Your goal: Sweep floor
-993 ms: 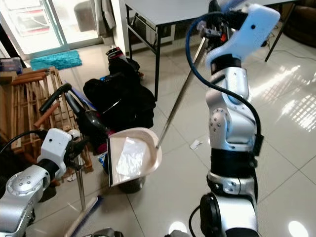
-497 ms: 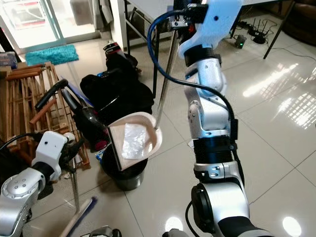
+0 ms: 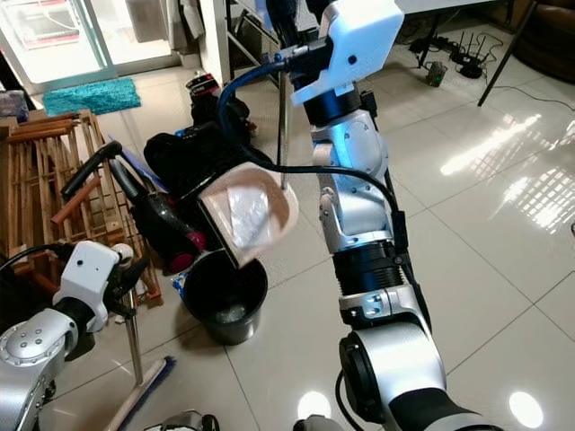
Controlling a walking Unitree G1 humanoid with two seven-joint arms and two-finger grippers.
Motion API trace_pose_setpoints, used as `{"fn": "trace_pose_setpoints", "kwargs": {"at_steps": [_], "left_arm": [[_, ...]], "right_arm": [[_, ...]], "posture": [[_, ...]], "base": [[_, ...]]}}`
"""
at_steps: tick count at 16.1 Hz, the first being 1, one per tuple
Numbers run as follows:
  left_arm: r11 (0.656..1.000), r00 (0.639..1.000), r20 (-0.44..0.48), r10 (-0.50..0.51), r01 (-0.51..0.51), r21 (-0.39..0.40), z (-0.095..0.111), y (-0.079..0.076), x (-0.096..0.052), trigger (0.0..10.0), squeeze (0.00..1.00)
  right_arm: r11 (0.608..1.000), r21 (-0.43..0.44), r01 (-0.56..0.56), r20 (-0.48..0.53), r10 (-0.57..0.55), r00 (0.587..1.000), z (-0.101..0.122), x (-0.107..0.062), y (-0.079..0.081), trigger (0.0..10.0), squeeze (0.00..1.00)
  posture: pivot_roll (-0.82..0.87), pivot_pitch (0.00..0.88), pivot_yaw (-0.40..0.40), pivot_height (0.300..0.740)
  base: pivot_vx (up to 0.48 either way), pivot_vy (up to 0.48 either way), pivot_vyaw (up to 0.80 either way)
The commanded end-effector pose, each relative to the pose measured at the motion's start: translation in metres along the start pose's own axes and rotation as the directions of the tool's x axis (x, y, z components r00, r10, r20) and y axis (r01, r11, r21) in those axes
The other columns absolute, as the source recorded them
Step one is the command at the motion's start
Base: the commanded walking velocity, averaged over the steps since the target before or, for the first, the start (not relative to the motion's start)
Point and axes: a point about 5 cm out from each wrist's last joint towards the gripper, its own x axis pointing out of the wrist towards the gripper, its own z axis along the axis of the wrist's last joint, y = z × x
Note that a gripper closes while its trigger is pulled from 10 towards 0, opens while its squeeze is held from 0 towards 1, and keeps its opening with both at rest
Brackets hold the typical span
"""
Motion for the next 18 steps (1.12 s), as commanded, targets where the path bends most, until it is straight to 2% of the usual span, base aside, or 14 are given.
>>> {"fn": "trace_pose_setpoints", "kwargs": {"at_steps": [1, 6, 10, 12, 18], "left_arm": [[0.999, 0.999, 0.027, 0.029, -0.029, 0.023, 0.009, 0.006, -0.003, 10.0, 0.00], [0.999, 0.999, 0.019, 0.036, -0.036, 0.024, 0.008, 0.007, -0.005, 10.0, 0.00], [0.998, 0.998, 0.028, 0.056, -0.056, 0.021, 0.010, 0.009, -0.004, 10.0, 0.00], [0.997, 0.997, 0.030, 0.067, -0.068, 0.020, 0.010, 0.012, -0.005, 10.0, 0.00], [0.997, 0.997, 0.038, 0.065, -0.067, 0.035, 0.013, 0.012, -0.003, 10.0, 0.00]], "right_arm": [[0.997, -0.040, -0.063, 0.095, 0.066, 0.993, 0.014, 0.013, 0.009, 10.0, 0.00], [0.992, -0.023, -0.124, 0.157, 0.126, 0.980, 0.013, 0.014, 0.023, 10.0, 0.00], [0.986, 0.012, -0.165, 0.187, 0.160, 0.969, 0.008, 0.010, 0.045, 10.0, 0.00], [0.984, 0.013, -0.177, 0.208, 0.170, 0.963, 0.008, 0.011, 0.052, 10.0, 0.00], [0.978, -0.047, -0.206, 0.255, 0.211, 0.944, 0.011, 0.016, 0.056, 10.0, 0.00]], "posture": [[-0.01, 0.120, -0.026, 0.740], [-0.01, 0.121, -0.040, 0.740], [0.01, 0.104, -0.061, 0.740], [0.01, 0.104, -0.047, 0.740], [0.02, 0.112, -0.056, 0.740]], "base": [[0.000, 0.000, 0.00], [0.000, 0.000, 0.00], [0.000, 0.000, 0.00], [0.000, 0.000, 0.00], [0.000, 0.000, 0.00]]}}
